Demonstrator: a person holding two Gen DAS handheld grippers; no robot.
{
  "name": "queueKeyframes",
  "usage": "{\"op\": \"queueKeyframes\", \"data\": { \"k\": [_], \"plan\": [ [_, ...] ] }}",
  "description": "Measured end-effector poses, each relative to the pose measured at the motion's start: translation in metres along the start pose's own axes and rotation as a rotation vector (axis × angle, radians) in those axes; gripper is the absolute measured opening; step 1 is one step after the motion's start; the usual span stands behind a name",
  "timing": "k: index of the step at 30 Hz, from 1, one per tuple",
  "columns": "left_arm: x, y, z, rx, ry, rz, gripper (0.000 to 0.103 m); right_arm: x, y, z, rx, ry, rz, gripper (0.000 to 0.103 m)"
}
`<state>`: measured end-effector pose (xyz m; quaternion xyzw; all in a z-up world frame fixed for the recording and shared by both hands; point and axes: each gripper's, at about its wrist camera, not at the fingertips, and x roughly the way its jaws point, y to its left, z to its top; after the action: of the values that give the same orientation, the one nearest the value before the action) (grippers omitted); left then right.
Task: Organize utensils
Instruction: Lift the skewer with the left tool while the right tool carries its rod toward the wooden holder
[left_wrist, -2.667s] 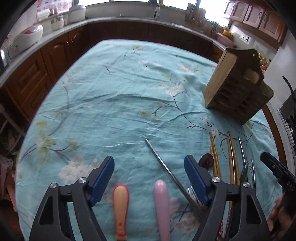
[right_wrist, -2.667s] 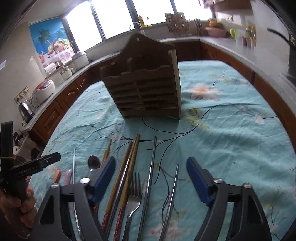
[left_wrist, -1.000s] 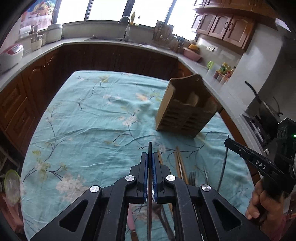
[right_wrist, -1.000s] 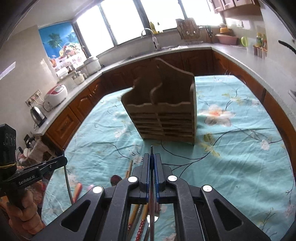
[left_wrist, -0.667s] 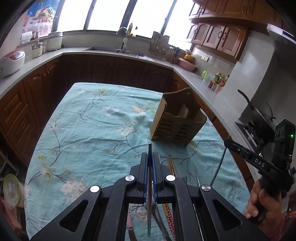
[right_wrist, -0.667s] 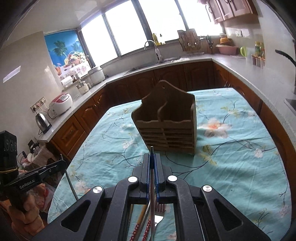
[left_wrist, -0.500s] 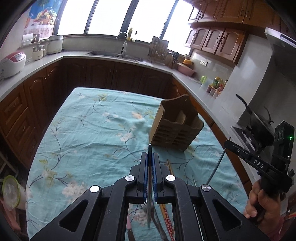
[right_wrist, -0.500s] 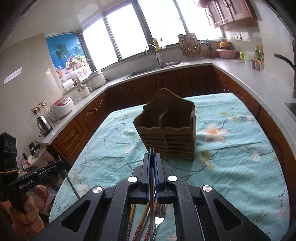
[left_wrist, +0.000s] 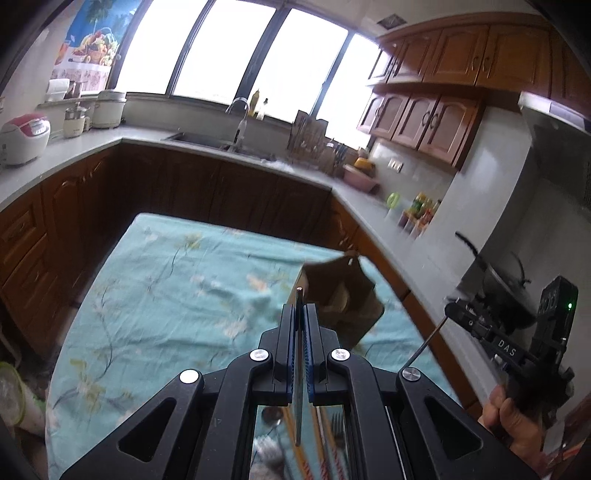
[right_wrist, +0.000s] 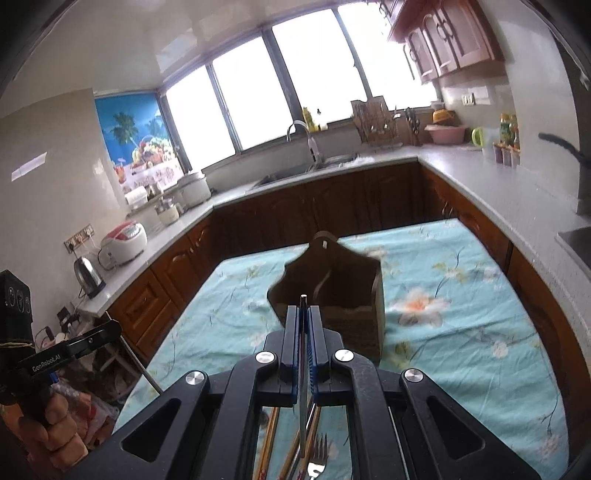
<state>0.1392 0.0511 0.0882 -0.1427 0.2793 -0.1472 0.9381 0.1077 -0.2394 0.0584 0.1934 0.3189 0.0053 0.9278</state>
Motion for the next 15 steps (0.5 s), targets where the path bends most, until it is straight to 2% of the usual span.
{"op": "queueKeyframes", "data": {
  "k": [6, 15],
  "plan": [
    [0.017, -0.006, 0.025, 0.014, -0.09, -0.016, 0.003, -0.007, -0.01, 0.03, 0.034, -0.1, -0.02, 0.004],
    [0.078, -0.008, 0.055, -0.007, -0.197, -0.029, 0.003, 0.003, -0.027, 0.097, 0.055, -0.246, -0.051, 0.004]
  ]
}}
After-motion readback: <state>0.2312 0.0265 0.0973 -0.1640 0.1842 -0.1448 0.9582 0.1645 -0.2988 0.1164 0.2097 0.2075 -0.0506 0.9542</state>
